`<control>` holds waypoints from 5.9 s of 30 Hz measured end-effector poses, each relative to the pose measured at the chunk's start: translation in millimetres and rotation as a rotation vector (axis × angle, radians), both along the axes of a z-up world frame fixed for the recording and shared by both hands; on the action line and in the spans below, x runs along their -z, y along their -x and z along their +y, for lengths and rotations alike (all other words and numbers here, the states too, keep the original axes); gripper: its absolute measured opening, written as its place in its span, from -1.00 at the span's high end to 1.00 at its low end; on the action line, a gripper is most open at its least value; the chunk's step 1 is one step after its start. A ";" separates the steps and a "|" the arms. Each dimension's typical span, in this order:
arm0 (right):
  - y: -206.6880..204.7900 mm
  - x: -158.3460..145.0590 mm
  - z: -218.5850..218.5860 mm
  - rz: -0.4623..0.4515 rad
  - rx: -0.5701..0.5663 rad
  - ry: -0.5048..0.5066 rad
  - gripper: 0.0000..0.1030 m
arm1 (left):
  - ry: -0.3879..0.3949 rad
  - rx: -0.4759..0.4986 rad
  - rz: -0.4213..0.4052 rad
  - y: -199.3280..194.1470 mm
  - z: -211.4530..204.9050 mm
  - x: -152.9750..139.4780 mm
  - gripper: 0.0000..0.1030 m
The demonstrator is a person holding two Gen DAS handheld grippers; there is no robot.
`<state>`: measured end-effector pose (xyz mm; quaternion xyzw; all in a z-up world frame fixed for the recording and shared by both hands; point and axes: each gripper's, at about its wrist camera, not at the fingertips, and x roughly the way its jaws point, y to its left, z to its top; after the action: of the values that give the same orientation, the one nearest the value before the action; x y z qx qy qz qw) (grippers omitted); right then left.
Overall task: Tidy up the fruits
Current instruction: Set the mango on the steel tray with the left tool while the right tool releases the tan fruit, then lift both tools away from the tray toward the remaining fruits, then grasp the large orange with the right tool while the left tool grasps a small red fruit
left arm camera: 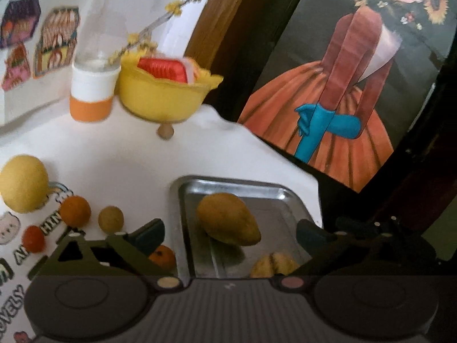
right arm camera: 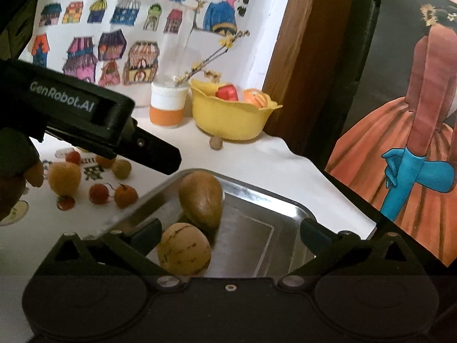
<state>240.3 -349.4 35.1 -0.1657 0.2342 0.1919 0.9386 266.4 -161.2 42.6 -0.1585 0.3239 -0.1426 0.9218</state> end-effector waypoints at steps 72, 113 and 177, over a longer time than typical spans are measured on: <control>135.8 -36.9 143.0 0.113 -0.148 0.104 -0.99 | -0.399 -0.299 0.003 181.8 179.5 -5.0 -0.99; 40.4 18.1 186.7 0.135 -0.236 0.020 -0.74 | -0.317 -0.119 0.027 46.5 157.5 25.7 -0.99; 15.6 23.0 192.2 0.193 -0.164 -0.031 0.05 | -0.212 0.010 0.043 7.3 143.9 40.3 0.55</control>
<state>224.7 -157.2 12.1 -0.1503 0.3062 0.2867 0.8953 259.1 -17.3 2.4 -0.0614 0.3575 -0.1088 0.9255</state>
